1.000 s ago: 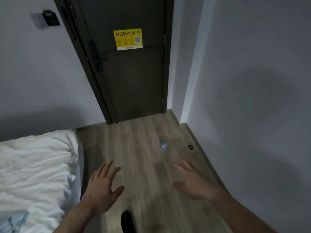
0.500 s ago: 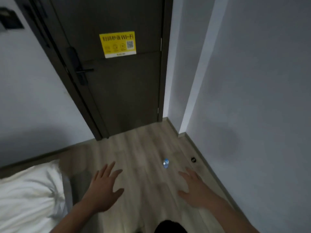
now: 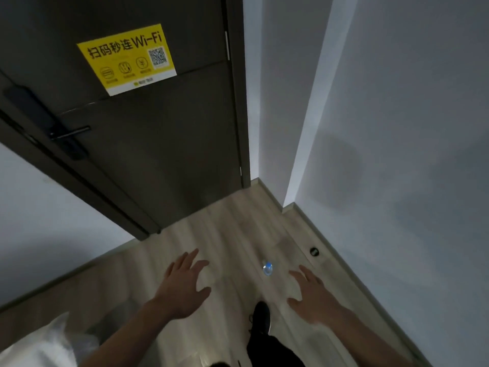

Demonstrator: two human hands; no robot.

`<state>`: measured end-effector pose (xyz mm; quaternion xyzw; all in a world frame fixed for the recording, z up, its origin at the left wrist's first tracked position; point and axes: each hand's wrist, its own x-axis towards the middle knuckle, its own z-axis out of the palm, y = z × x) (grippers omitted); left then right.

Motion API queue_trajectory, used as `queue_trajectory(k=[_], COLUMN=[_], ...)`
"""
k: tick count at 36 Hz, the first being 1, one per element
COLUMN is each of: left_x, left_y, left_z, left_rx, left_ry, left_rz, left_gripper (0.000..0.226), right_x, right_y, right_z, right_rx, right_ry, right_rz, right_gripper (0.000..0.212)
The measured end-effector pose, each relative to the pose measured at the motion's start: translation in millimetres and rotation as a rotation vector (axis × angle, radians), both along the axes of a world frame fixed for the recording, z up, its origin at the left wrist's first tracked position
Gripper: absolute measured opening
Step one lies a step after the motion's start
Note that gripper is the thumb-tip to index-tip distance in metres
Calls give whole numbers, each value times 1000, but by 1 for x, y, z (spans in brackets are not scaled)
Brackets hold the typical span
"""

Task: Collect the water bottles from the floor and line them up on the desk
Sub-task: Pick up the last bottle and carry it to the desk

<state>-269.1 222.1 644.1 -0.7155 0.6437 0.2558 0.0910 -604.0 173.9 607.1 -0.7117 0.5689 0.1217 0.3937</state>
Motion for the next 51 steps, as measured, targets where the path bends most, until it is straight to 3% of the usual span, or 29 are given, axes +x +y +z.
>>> queue_trajectory(k=[12,20,29,39,45,51], left_x=[39,65,83,60,62,79], left_y=[-143,-239,-318,-327,-308,-314], left_z=[-41,-137,-337,-545,-615,-635], left_rx=[150,281,390,426,442,446], left_ry=[18,-2,-94,-1,41,4], left_rz=[-65,-238,-397,-378,-380,-407], left_gripper=[71,72,68,66,62,64], right_x=[49,72,103,134,128,125], right_y=[-126,-177,-211,-218,-216,-225], right_z=[-55,-130,-326,-563,-645,-672], right_rx=[53,150,257,290,294,225], right_ry=[54,122,127,202,333,378], right_rz=[-50,-238,-490,-581,-572,-552], right_gripper=[70,67,63,57,45,51])
